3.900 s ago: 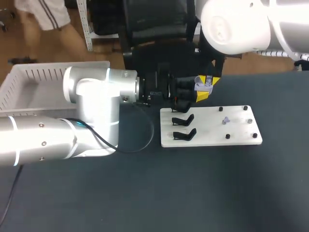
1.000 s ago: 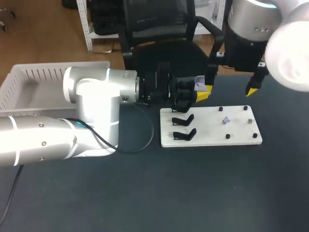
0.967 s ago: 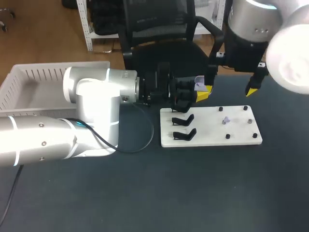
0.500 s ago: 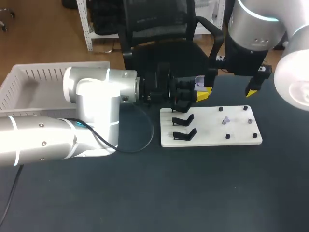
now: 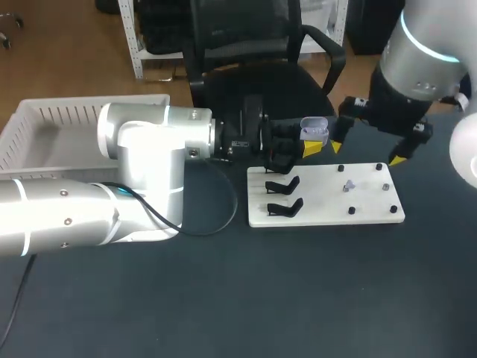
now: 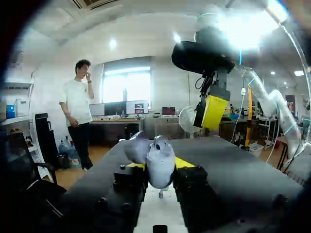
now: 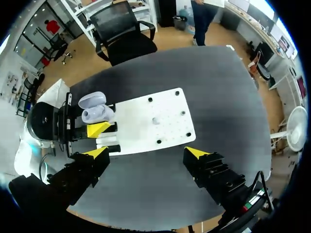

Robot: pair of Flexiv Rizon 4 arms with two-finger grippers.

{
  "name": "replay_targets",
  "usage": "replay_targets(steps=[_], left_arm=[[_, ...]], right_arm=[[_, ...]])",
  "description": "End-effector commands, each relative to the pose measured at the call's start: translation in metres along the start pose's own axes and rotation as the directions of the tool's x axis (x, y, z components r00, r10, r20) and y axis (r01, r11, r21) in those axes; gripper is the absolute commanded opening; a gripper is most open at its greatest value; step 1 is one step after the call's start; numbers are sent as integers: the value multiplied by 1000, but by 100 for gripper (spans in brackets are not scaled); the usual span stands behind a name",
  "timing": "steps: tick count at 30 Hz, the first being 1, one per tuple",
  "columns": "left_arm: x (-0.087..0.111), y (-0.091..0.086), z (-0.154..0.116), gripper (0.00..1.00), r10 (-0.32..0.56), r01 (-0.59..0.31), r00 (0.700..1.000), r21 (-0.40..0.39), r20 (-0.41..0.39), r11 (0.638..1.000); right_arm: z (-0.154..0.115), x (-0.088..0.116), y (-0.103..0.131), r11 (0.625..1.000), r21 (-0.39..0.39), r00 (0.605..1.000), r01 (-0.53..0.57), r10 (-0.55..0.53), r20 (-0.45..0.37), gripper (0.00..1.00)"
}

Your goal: Pick up each earbud case from the left stands, insert the matching earbuds, close the lid, and place the case in the box.

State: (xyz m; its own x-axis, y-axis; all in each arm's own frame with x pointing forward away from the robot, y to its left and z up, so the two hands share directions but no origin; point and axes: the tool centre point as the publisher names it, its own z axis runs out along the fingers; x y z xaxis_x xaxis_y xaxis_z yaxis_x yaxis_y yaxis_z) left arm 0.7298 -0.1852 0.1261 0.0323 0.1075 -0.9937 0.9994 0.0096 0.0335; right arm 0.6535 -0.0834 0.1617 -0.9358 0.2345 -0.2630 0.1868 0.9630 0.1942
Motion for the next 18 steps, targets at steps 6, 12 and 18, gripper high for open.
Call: replay_targets(steps=[6,12,18], left_arm=[[1,-2,0,0,4,-3,1000,-8,4,1000],[1,-2,0,0,4,-3,1000,-8,4,1000],[1,-2,0,0,4,-3,1000,-8,4,1000]], right_arm=[[51,-3,-28,998,-27,999,-51,51,-10,100],[73,-5,-28,997,-37,998,-66,65,-11,100],[93,-10,-27,996,-53,997,-74,73,-10,94]])
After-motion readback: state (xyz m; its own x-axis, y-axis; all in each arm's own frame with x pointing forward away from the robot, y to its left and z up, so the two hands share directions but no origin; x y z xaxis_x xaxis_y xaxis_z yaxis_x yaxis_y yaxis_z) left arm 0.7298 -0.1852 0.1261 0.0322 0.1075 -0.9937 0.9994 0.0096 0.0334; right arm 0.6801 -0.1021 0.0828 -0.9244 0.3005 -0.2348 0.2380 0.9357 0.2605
